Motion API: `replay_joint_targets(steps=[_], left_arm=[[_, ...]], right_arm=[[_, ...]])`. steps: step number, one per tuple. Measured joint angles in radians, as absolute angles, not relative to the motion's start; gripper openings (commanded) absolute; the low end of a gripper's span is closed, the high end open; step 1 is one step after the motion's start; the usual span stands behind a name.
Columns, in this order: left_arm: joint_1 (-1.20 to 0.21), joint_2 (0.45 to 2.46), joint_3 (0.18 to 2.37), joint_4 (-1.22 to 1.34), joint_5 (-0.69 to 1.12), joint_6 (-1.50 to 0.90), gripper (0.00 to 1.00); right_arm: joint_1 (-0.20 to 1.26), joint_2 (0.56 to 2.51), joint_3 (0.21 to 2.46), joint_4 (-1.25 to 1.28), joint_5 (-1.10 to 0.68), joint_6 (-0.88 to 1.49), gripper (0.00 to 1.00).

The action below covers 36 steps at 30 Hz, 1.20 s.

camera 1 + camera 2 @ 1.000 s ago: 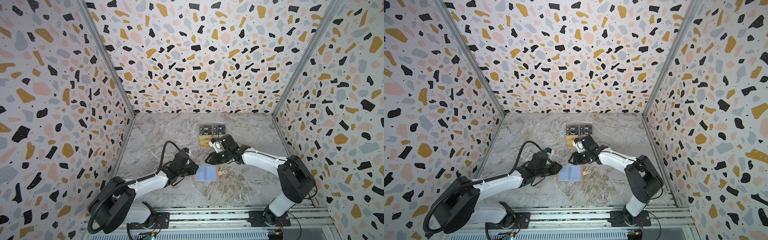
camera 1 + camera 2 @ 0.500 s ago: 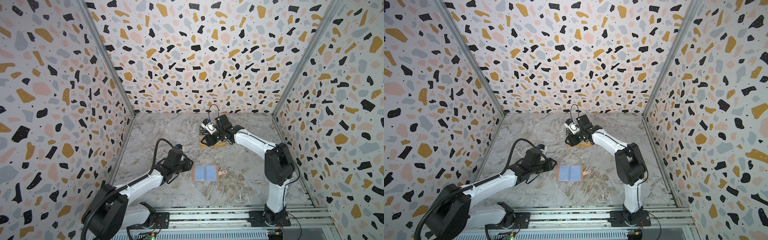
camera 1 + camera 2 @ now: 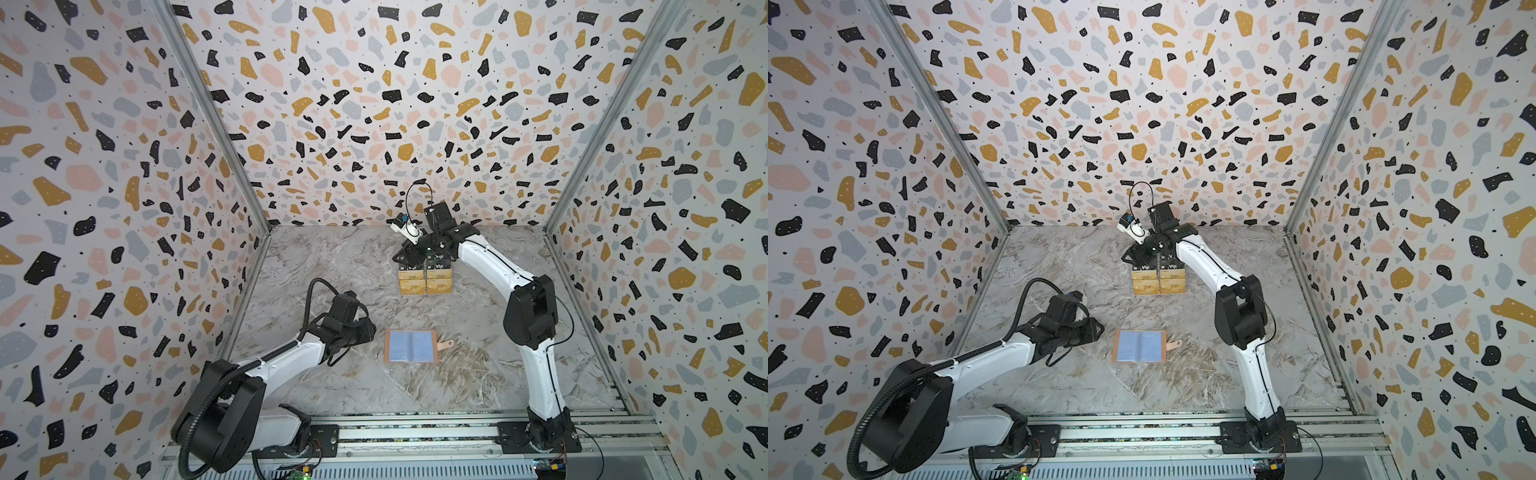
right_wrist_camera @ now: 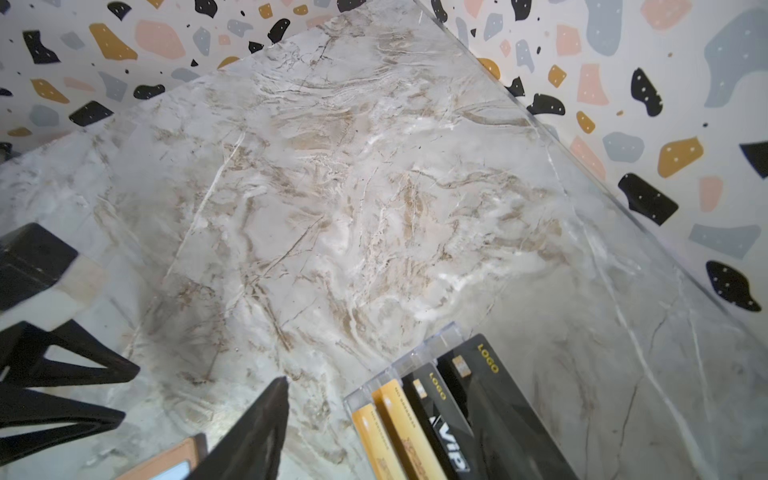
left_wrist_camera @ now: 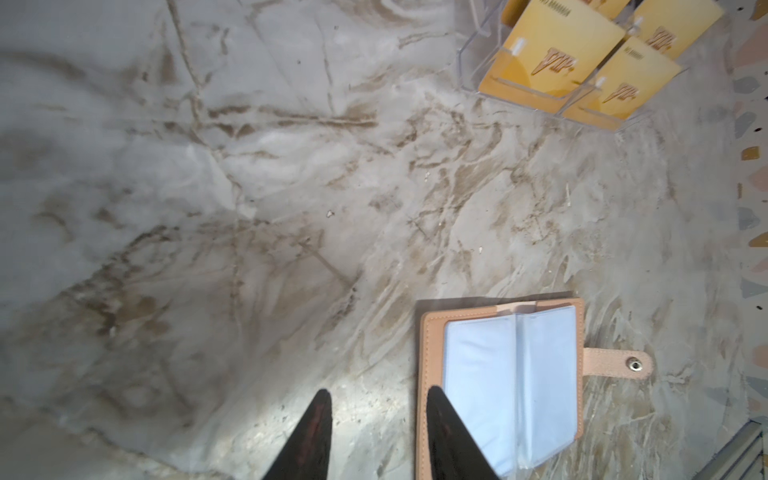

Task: Insert credit cards into a card holder
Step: Pick up the credit card from the storage box.

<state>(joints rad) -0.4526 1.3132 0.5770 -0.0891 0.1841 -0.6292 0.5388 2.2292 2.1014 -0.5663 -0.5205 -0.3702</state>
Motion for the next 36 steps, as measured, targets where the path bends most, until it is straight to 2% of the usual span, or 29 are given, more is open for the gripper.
replay_joint_targets(steps=[13, 21, 25, 36], left_arm=[[-0.445, 1.370, 0.603, -0.086, 0.277, -0.608, 0.41], [-0.444, 1.373, 0.619, -0.084, 0.283, -0.591, 0.40], [-0.444, 1.373, 0.619, -0.081, 0.284, -0.590, 0.40], [-0.443, 1.374, 0.619, -0.080, 0.288, -0.591, 0.40]], right_arm=[[0.488, 2.270, 2.121, -0.728, -0.486, -0.628, 0.65], [0.487, 2.264, 2.027, -0.724, -0.479, -0.683, 0.58], [0.489, 2.260, 1.941, -0.708, -0.481, -0.701, 0.51], [0.502, 2.258, 1.909, -0.673, -0.473, -0.728, 0.48]])
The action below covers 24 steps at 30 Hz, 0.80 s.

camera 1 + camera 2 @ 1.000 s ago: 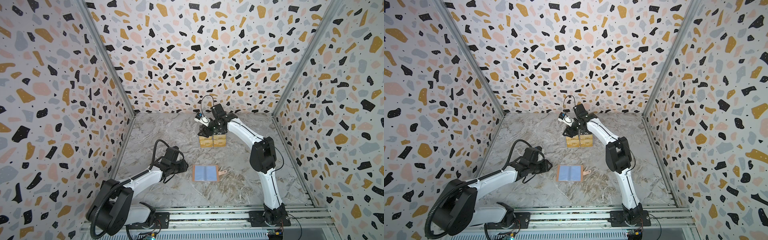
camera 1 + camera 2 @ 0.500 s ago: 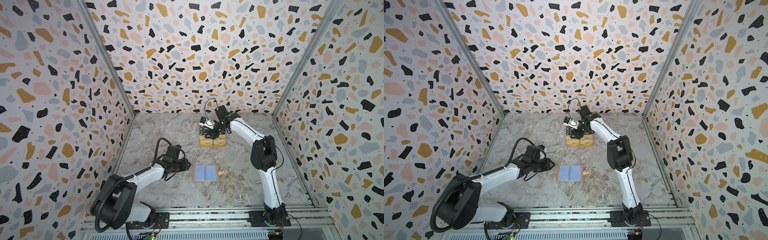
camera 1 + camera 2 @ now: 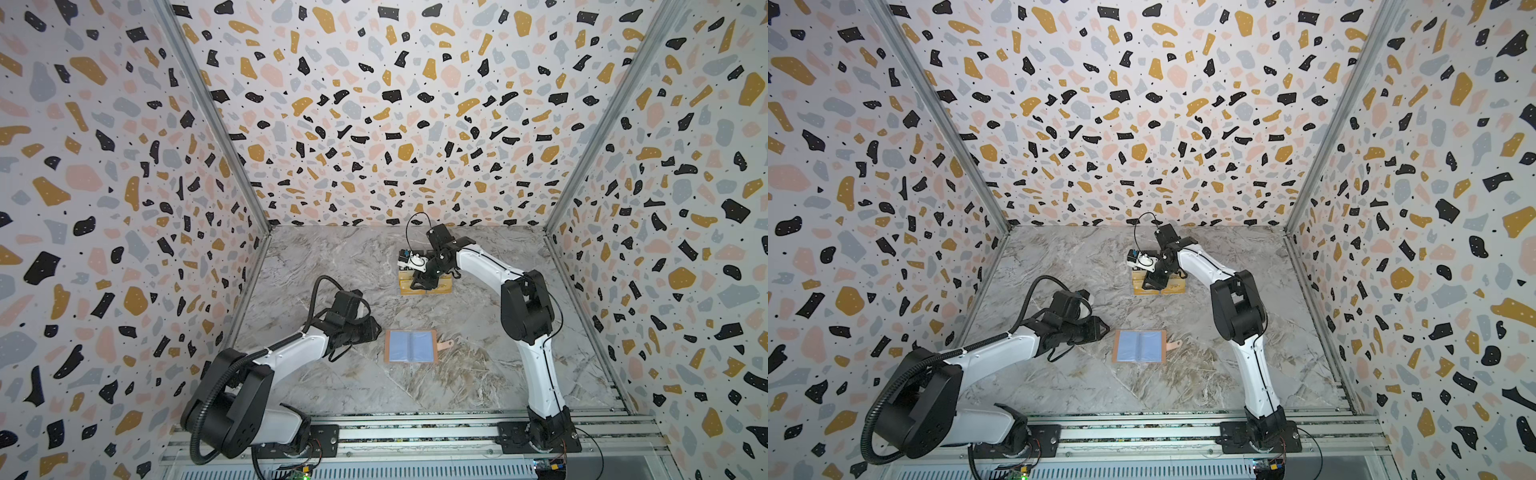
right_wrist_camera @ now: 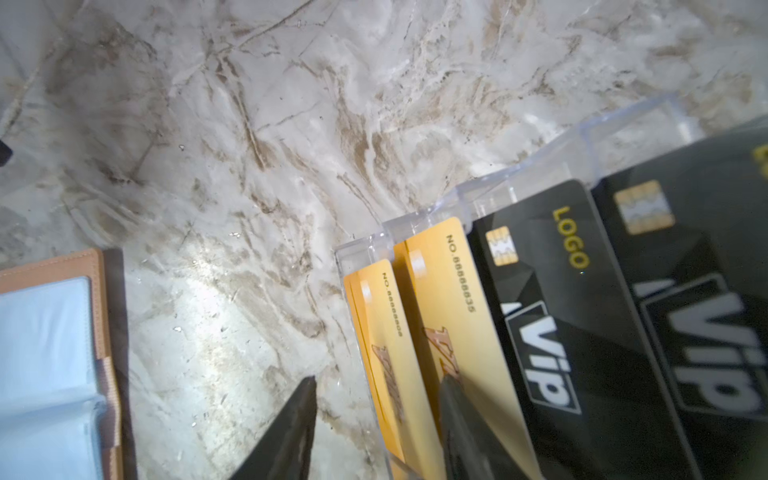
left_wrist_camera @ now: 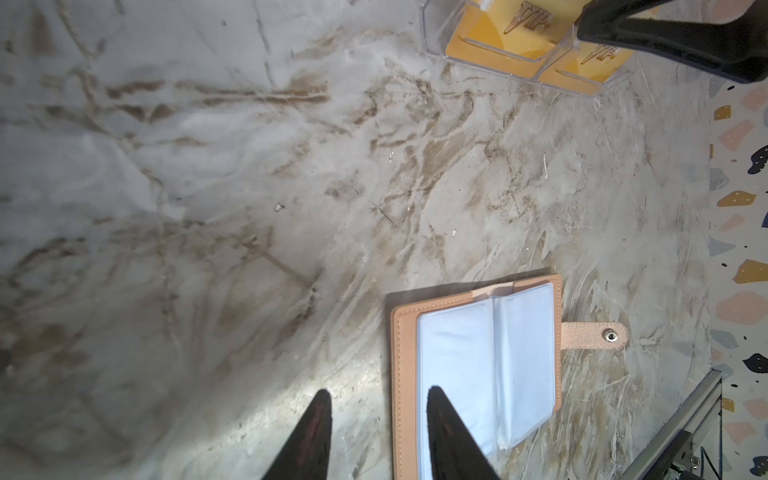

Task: Insert credit cards into a card holder
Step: Pick up the credit card from the storage box.

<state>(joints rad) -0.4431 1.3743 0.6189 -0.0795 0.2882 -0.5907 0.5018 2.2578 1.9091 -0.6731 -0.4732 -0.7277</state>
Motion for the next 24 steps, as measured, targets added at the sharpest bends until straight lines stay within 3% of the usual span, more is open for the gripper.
replay_joint_targets(steps=[24], left_arm=[[-0.443, 1.374, 0.617, -0.073, 0.290, -0.592, 0.40]], right_arm=[[0.551, 2.266, 1.918, -0.669, -0.356, -0.746, 0.48]])
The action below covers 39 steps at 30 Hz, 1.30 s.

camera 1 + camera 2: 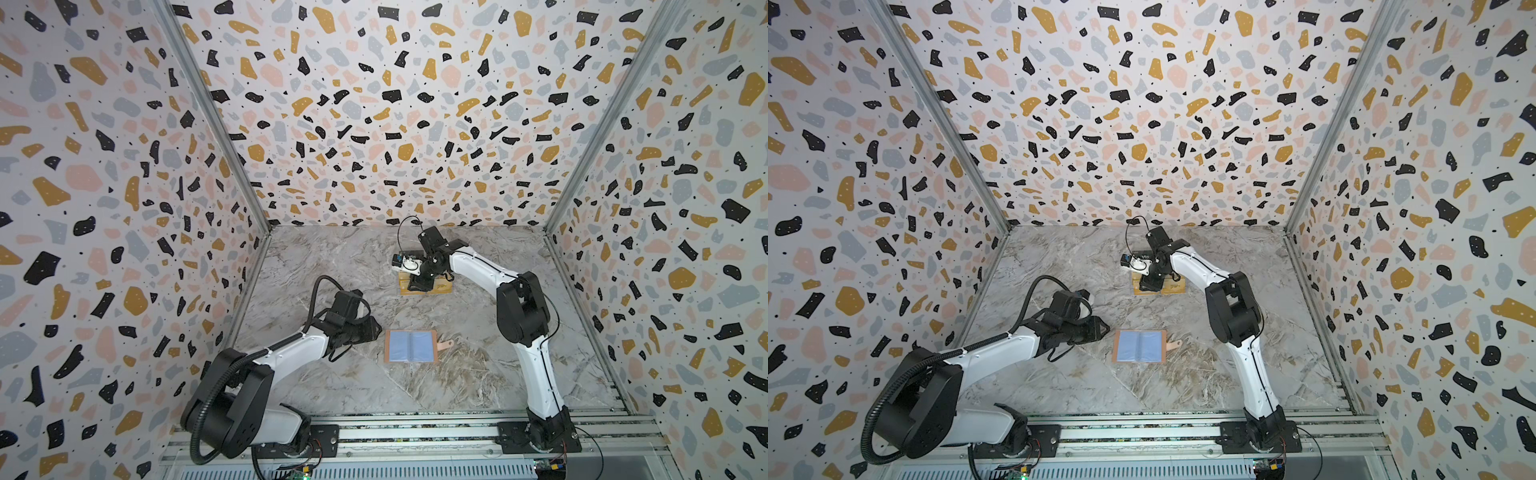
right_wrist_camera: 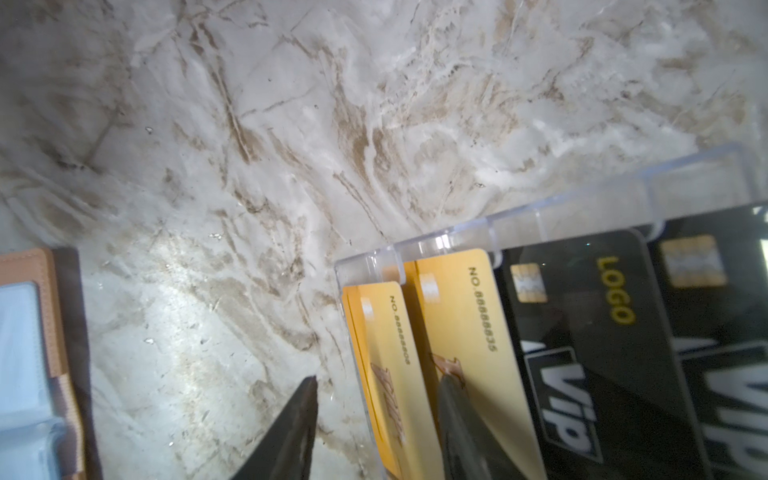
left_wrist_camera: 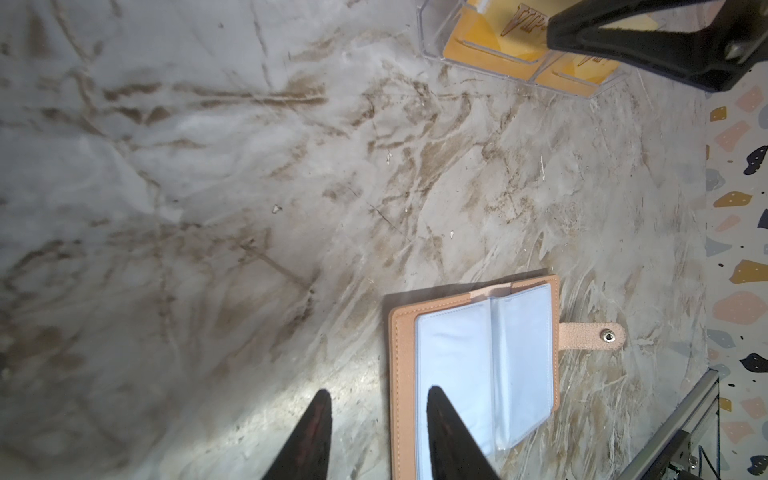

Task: Insert credit cards into a card holder
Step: Pick up the credit card from the storage box.

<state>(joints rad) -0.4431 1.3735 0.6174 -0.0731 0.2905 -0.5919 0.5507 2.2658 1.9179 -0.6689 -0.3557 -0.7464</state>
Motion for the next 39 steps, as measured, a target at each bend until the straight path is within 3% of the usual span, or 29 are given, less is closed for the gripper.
replay_joint_targets(steps=[32, 39], left_arm=[[-0.443, 1.352, 0.612, -0.075, 0.289, -0.595, 0.40], [-0.443, 1.352, 0.612, -0.075, 0.288, -0.595, 0.40]], right_arm=[[0.578, 2.235, 1.846, -0.600, -0.280, -0.772, 0.31], [0.579, 2.230, 1.839, -0.598, -0.281, -0.773, 0.31]])
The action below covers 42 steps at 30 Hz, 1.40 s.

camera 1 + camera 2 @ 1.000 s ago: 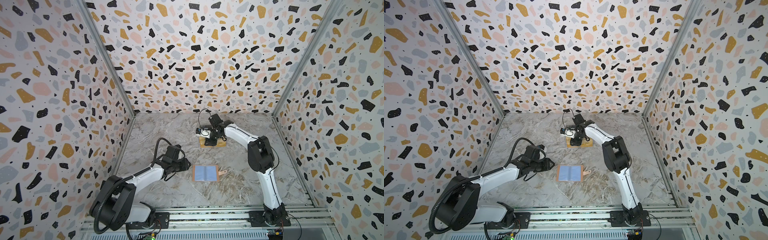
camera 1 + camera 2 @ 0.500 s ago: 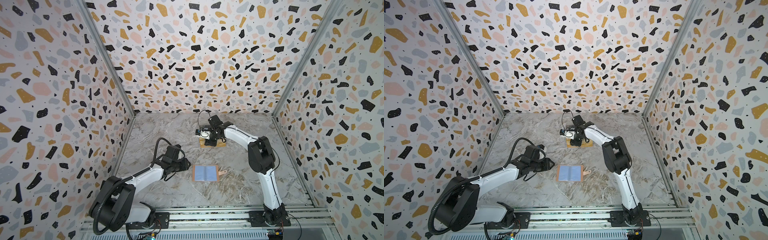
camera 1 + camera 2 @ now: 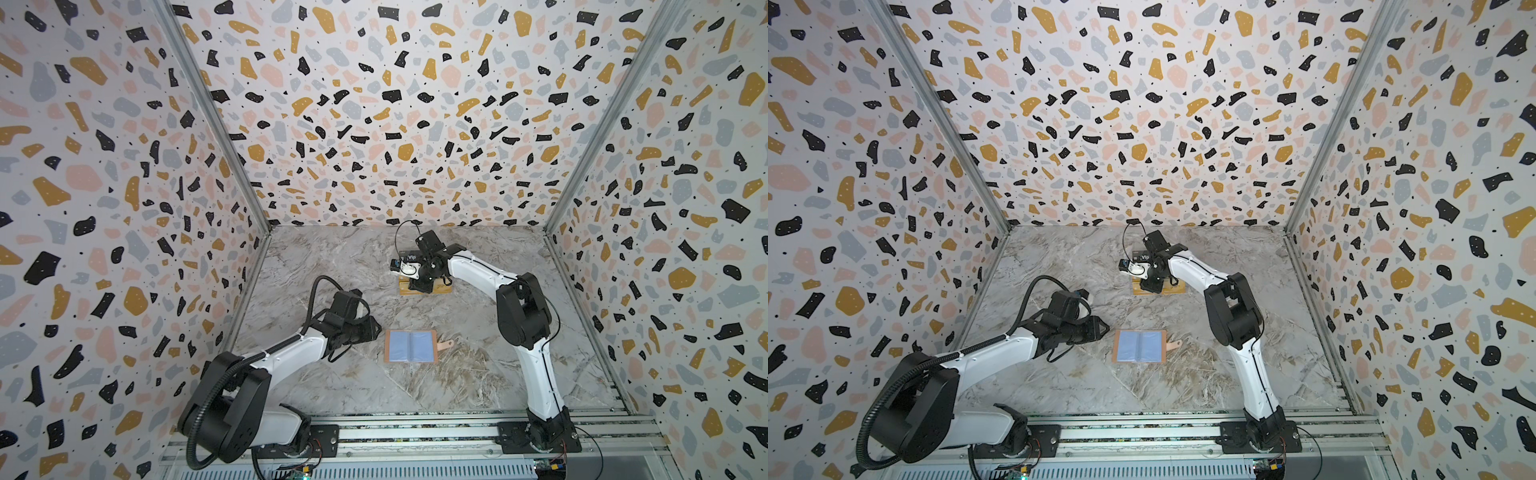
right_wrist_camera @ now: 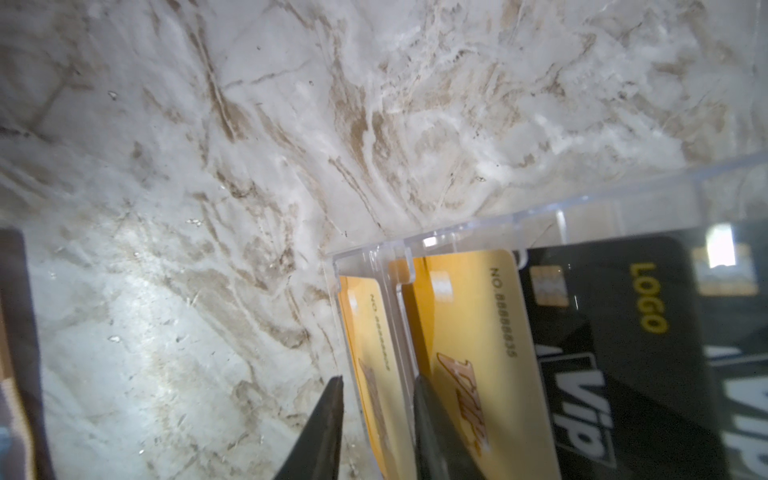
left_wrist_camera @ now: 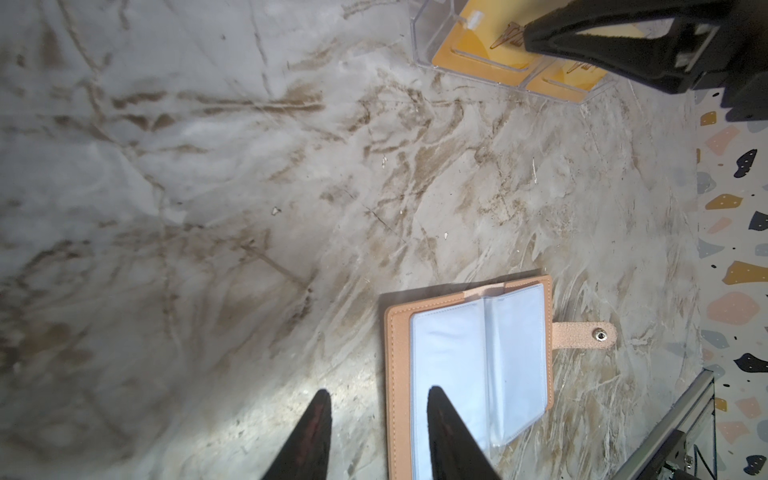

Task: Insert credit cards into a card holder
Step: Pick up the credit card from the storage box.

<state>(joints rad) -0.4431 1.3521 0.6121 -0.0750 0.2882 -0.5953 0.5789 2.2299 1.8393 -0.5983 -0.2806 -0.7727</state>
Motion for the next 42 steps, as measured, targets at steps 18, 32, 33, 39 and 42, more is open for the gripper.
replay_joint_targets(steps=[18, 32, 33, 39, 42], left_arm=[[-0.443, 1.353, 0.607, -0.077, 0.279, -0.599, 0.41], [-0.443, 1.351, 0.607, -0.086, 0.265, -0.599, 0.41], [-0.443, 1.350, 0.607, -0.088, 0.263, -0.601, 0.41], [-0.443, 1.328, 0.599, -0.089, 0.251, -0.616, 0.41], [-0.443, 1.328, 0.597, -0.089, 0.249, -0.617, 0.41]], right_arm=[[0.601, 2.228, 1.839, -0.602, -0.268, -0.791, 0.24], [0.603, 2.268, 1.890, -0.628, -0.257, -0.791, 0.25], [0.603, 2.272, 1.895, -0.630, -0.257, -0.791, 0.25], [0.607, 2.283, 1.903, -0.640, -0.254, -0.791, 0.25], [0.608, 2.283, 1.903, -0.640, -0.251, -0.790, 0.25]])
